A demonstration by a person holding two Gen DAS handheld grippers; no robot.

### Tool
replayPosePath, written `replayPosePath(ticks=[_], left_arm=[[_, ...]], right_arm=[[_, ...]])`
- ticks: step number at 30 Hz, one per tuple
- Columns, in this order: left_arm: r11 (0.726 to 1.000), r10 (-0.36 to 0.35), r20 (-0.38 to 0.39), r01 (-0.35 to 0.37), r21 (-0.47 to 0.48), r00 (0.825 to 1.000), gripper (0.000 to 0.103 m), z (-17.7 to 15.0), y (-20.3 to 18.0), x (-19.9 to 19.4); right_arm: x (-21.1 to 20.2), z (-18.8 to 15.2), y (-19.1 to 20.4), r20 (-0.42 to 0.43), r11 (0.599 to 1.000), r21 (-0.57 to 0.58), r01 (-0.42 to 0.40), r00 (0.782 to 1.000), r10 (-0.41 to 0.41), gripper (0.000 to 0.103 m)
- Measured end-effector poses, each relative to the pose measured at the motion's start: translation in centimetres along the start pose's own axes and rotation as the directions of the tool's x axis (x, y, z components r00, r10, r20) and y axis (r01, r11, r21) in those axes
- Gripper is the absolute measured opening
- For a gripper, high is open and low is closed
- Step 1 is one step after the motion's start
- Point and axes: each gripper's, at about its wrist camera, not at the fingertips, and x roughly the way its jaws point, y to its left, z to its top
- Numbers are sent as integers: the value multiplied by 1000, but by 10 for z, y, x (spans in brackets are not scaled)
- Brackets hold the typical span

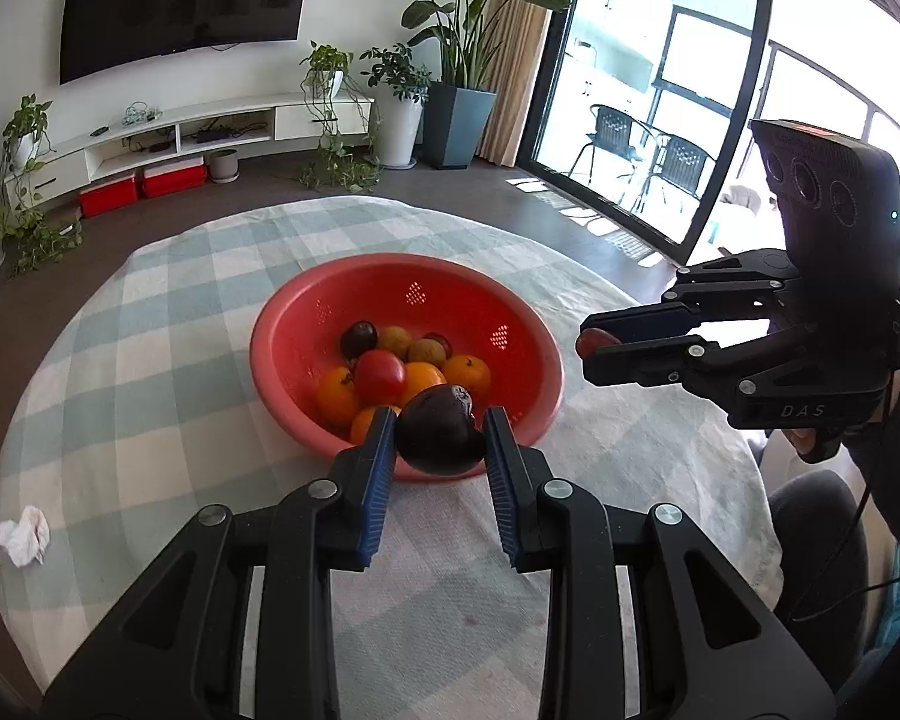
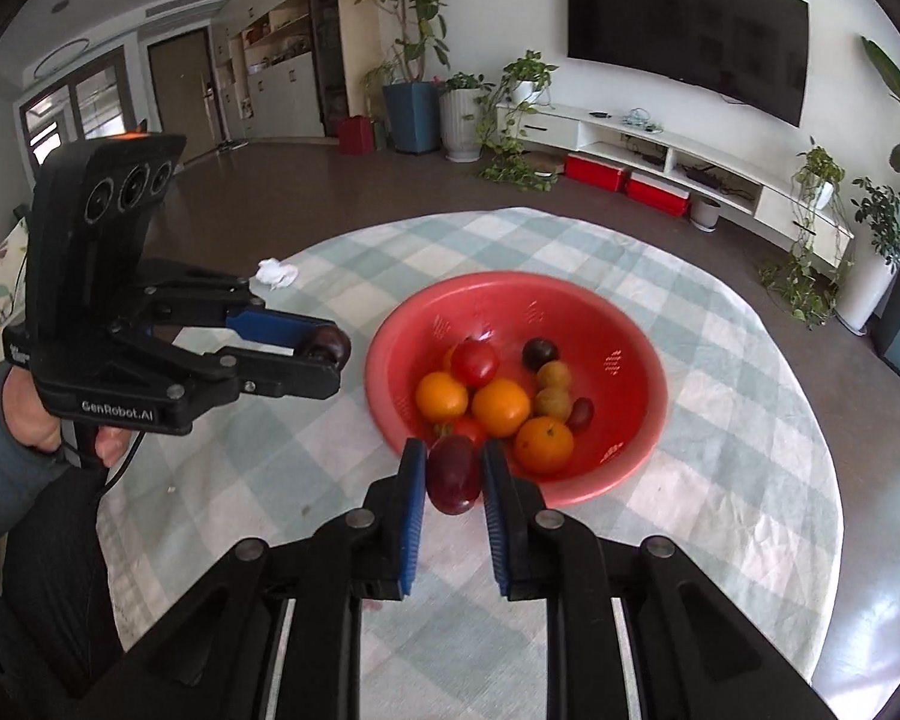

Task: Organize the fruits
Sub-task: 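Carry the plum and red fruit over the red bowl and open both grippers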

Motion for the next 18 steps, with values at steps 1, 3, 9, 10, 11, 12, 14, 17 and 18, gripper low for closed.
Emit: replayPosePath(ticks=[1,3,9,10,11,12,14,17,18], left_arm=[[1000,12,-2,-12,5,1000,28,8,2,3],[999,33,-3,-33,20,999,28,22,6,11],[996,66,-47,-63,64,997,28,49,7,50],[995,71,-55,-67,72,996,28,51,6,57],[995,72,-66,-67,80,995,28,52,5,64],[994,74,-73,-68,87,995,28,54,3,69],[992,80,-80,-72,100,994,28,55,1,79],[991,82,-94,-71,114,992,28,56,0,93],[991,83,-102,-71,117,991,28,56,-1,97]], right_arm=[[5,5,-5,-1,1000,27,14,1000,-14,21],[18,15,-16,-10,996,73,42,999,-42,21],[62,32,-37,-60,979,173,106,993,-97,21],[68,33,-40,-69,975,188,116,992,-105,21],[74,33,-43,-82,972,197,129,990,-115,21],[80,32,-45,-95,969,202,142,988,-125,21],[89,30,-49,-119,965,203,168,982,-146,21],[97,24,-53,-147,961,196,196,975,-169,21],[99,23,-54,-152,960,193,201,973,-173,21]])
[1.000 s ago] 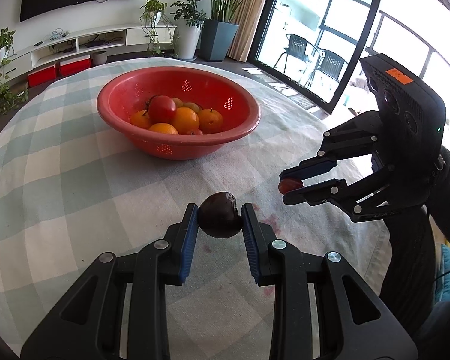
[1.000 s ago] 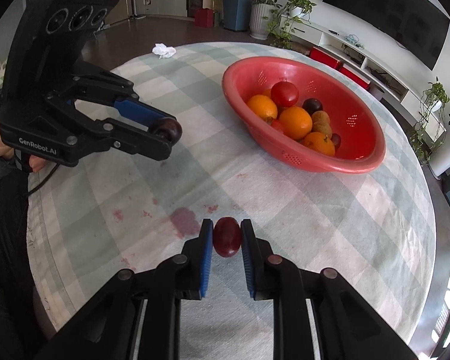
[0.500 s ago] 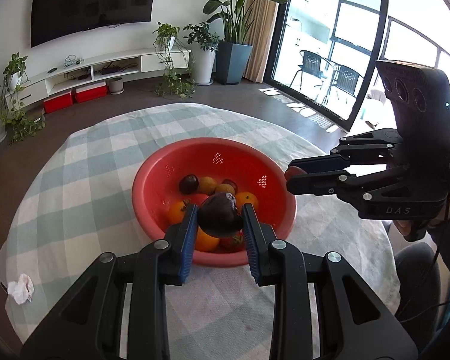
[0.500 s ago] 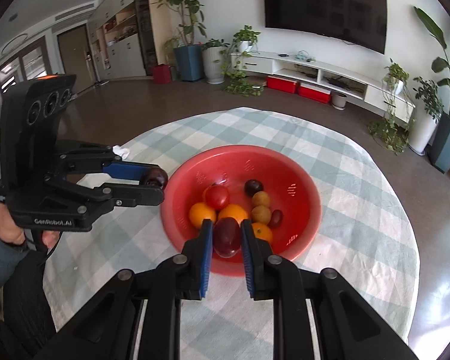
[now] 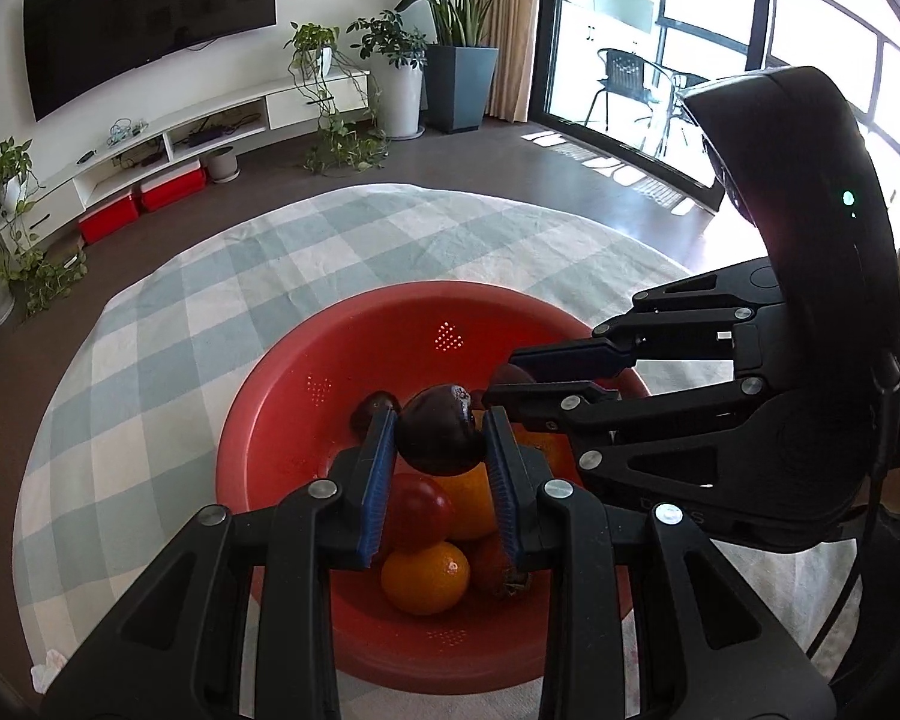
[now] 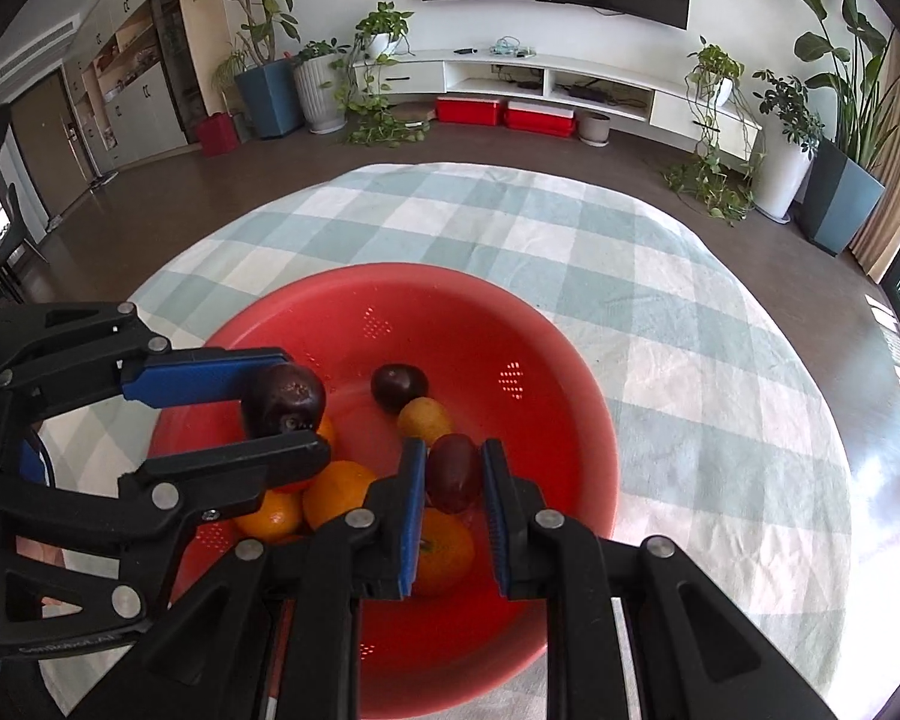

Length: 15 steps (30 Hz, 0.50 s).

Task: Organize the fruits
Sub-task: 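Carry the plum and red fruit over the red bowl and open both grippers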

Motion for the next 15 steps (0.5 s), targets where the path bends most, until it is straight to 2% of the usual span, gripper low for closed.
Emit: replayPosePath(ticks=[13,15], left_arm=[[999,29,-40,-30,-18,999,28,-3,7,22],[999,37,-37,-38,-28,999,33,-4,9,23]], right_arm=[[10,-5,4,-24,998,-34,46,999,-47,21],[10,-5,4,-27,998,-35,53,998,-54,21]])
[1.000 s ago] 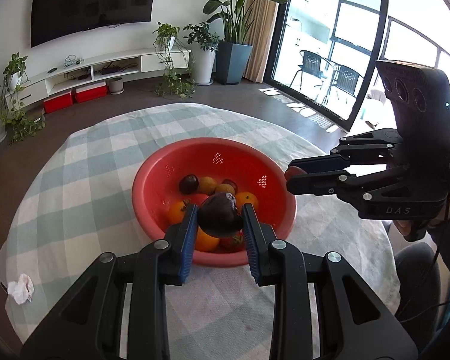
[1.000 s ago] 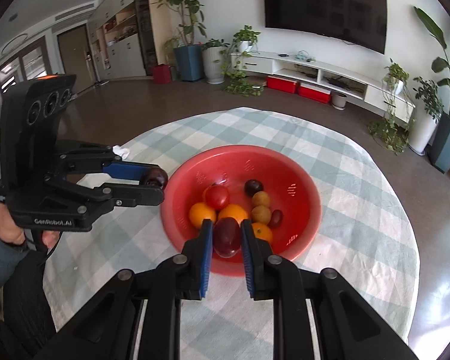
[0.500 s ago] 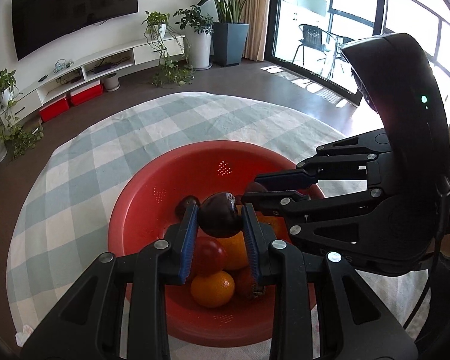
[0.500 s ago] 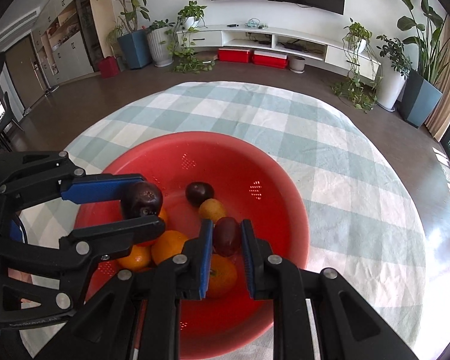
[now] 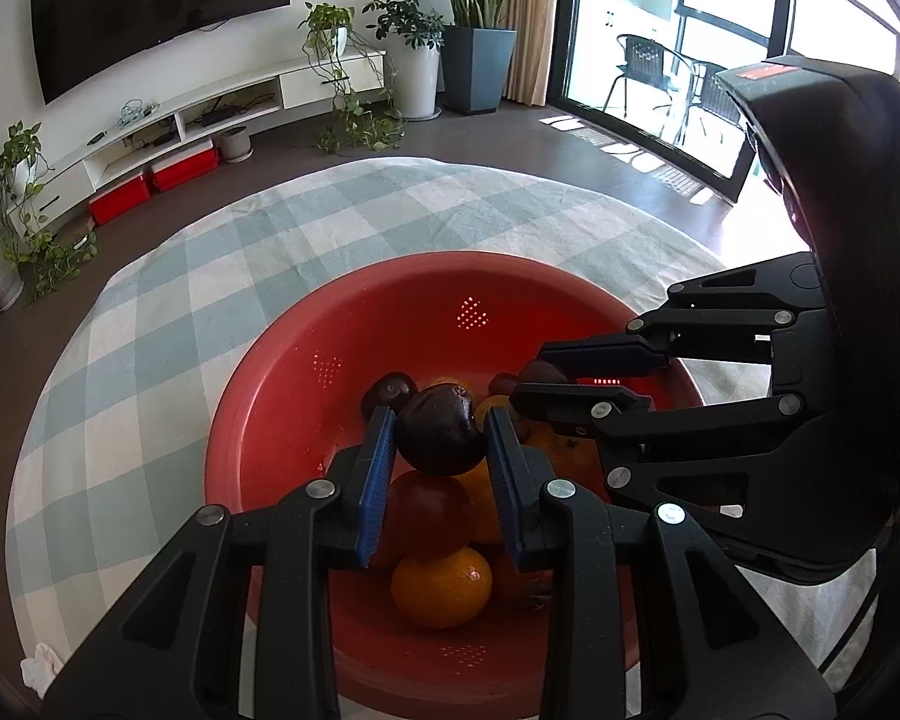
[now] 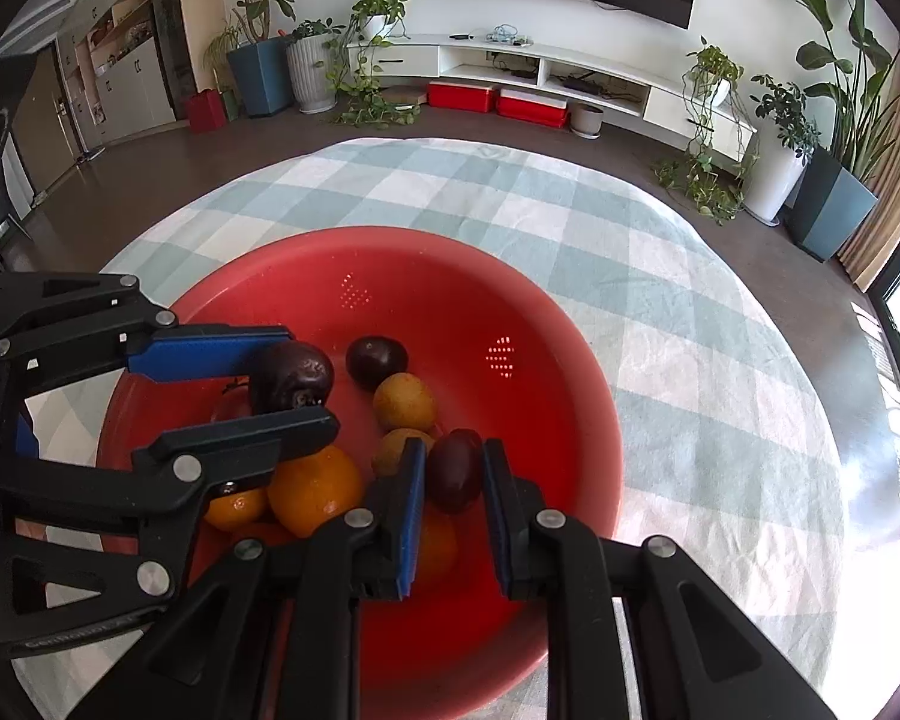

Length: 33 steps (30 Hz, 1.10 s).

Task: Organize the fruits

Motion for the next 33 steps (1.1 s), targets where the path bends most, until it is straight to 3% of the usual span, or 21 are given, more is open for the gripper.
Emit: replayPosePath(ticks=[5,10,12,14,16,19,21,23,25,27,29,30,33], left_arm=[[999,28,20,-27,-39,999,58,-2,11,-2],[998,41,52,-39,-49,998,62,-2,13,-18],[997,55,78,-51,-57,995,76,-3,13,-31],[996,70,111,-63,-70,991,87,-5,12,-47],[992,103,153,-91,-84,983,101,-8,11,-68],[986,159,228,-141,-93,961,103,-15,5,-103],[978,204,292,-182,-100,935,103,-22,-2,-129],[972,234,373,-210,-104,898,103,-29,-12,-161],[962,271,434,-241,-124,859,103,-36,-24,-191],[941,337,470,-301,-153,816,103,-42,-37,-217],[905,423,500,-380,-192,756,103,-49,-53,-243],[890,455,492,-400,-219,742,103,-52,-59,-253],[845,533,412,-448,-290,739,103,-56,-72,-277]], right_arm=[[-3,-1,-2,4,1000,4,17,1000,-18,22],[-10,0,1,25,999,-1,38,999,-38,36],[-16,-1,2,43,999,-3,55,998,-54,49],[-23,-2,3,62,998,7,57,996,-57,53],[-38,-4,2,94,997,30,65,993,-68,56],[-69,-10,0,178,994,74,78,980,-90,71],[-93,-15,0,245,991,102,90,963,-112,79],[-120,-23,1,319,985,136,105,937,-144,84],[-150,-32,3,404,977,175,123,896,-185,93],[-182,-43,9,502,969,210,129,836,-220,103],[-214,-52,15,581,966,223,127,779,-237,103],[-229,-57,19,615,964,229,132,748,-249,103],[-268,-66,35,687,958,229,170,669,-283,103]])
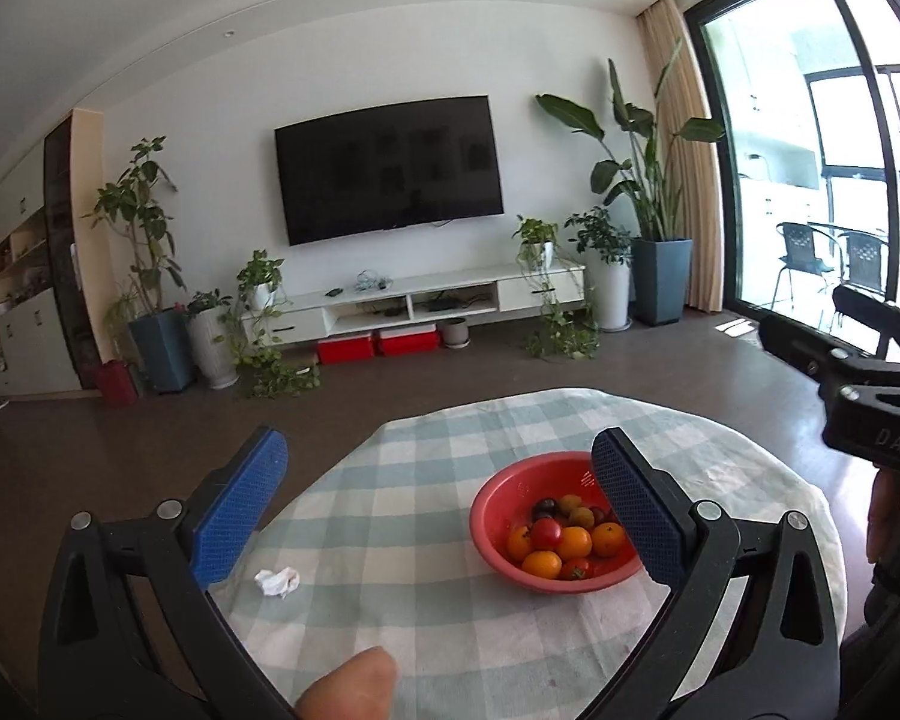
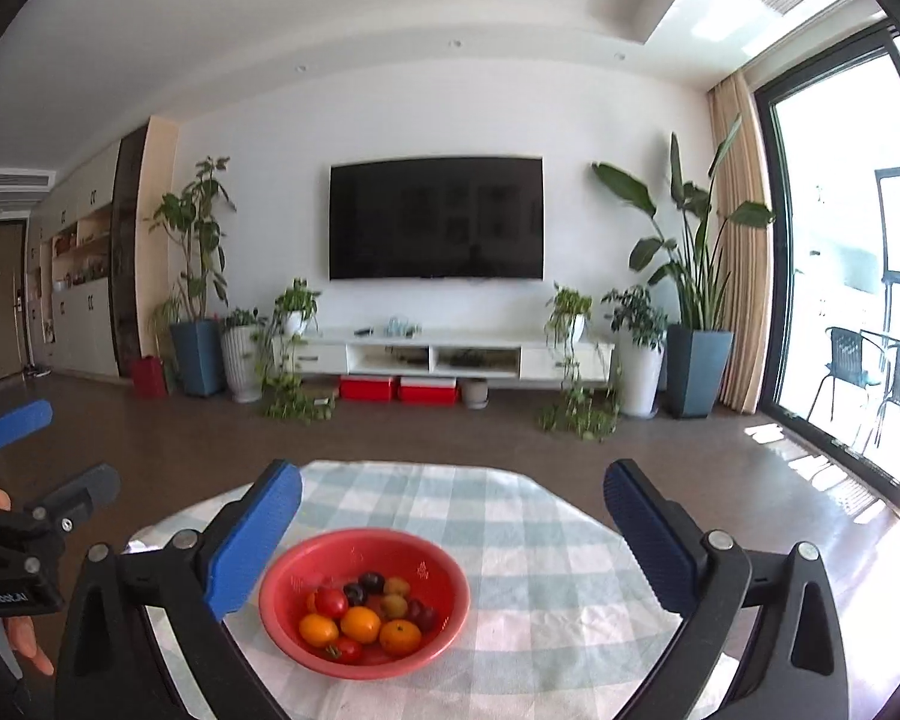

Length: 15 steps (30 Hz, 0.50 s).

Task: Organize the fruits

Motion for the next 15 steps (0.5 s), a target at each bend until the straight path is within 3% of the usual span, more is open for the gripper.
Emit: replayPosePath(ticks=[3,6,10,15], left_arm=[[999,39,7,-39,3,999,103,1,1,-24],[998,51,-21,-51,-24,998,103,-4,5,-38],[992,86,-98,-94,-89,991,103,-19,13,-54],[984,77,-190,-106,-146,979,103,-42,18,-58]], right_arm=[[-30,18,6,65,999,-23,27,998,-26,103],[-53,26,5,74,1000,1,23,997,-23,103],[-62,21,2,-39,999,35,17,999,-15,103],[-60,-14,-2,-201,996,77,49,979,-32,103]])
